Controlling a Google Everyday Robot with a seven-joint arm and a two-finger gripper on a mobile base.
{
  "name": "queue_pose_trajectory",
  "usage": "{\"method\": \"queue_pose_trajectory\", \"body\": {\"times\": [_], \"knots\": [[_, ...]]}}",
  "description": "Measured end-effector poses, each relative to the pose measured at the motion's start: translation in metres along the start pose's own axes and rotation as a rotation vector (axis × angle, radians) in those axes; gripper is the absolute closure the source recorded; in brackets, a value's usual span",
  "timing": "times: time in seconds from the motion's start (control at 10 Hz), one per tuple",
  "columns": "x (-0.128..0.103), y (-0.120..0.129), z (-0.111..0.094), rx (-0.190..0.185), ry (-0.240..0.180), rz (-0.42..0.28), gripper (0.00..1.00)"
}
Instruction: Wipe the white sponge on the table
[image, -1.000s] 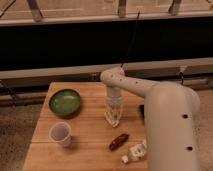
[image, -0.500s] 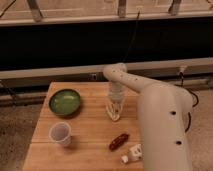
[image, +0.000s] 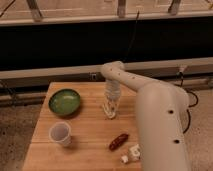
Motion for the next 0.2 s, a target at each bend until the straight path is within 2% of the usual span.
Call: {"method": "queue_pose_trajectory", "body": {"times": [0.2], "knots": [[-0.0083,-0.016,-0.0032,-0.005,0.008,-0.02,1.0]]}}
